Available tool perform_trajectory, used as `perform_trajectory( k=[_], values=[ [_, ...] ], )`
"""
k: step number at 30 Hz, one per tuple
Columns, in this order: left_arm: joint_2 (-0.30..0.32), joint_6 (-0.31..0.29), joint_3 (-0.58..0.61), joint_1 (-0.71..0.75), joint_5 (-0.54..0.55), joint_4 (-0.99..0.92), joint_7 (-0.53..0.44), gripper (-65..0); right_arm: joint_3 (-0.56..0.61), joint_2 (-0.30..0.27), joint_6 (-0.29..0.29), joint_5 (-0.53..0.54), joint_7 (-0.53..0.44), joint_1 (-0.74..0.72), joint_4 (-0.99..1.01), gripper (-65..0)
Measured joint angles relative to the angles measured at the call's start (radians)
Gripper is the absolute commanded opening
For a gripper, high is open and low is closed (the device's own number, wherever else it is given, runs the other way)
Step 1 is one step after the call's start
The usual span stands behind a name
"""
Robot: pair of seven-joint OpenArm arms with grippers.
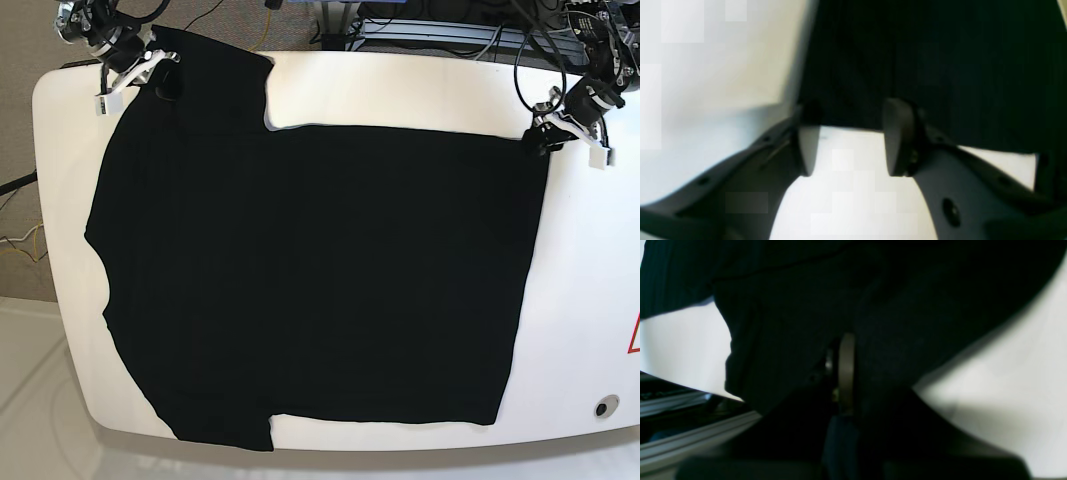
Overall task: Fold the T-shirt properly
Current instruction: 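Hold both corners and pull the shirt toward the robot, smoothing it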
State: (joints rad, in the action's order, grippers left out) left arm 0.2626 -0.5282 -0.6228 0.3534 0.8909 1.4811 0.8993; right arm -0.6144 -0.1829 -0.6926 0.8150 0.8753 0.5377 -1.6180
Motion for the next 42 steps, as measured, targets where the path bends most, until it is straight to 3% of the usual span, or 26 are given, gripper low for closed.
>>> perform_trajectory(
  k=[5,13,15,35,42],
  values=[
    [-0.003,-0.003,-0.002,0.003,0.0,0.0,0.006,-36.8,0.0,0.001,0.0,-0.027,0.0,0.003,-0.023,-65.0],
    [0.018,0.004,-0.005,0.049,0.0,0.039,-0.014,-48.6,-0.021,0.0,0.001,-0.034,0.011,0.029,-0.08,-65.0],
    [0.023,0.003,-0.001,0.077,-0.005,0.064,-0.037,-49.1,-0.024,0.0,0.0,-0.039,0.006,0.035,-0.08,-65.0],
    [0.02,-0.013,-0.058,0.116,0.008,0.089,-0.05,-35.3,-0.027,0.003,0.0,-0.121,-0.028,0.052,-0.069,-65.0],
    [0.021,-0.015,-0.041,0.109,0.03,0.074,-0.058,-34.7,-0.026,0.003,0.0,-0.101,-0.025,0.054,-0.063,-65.0]
  ],
)
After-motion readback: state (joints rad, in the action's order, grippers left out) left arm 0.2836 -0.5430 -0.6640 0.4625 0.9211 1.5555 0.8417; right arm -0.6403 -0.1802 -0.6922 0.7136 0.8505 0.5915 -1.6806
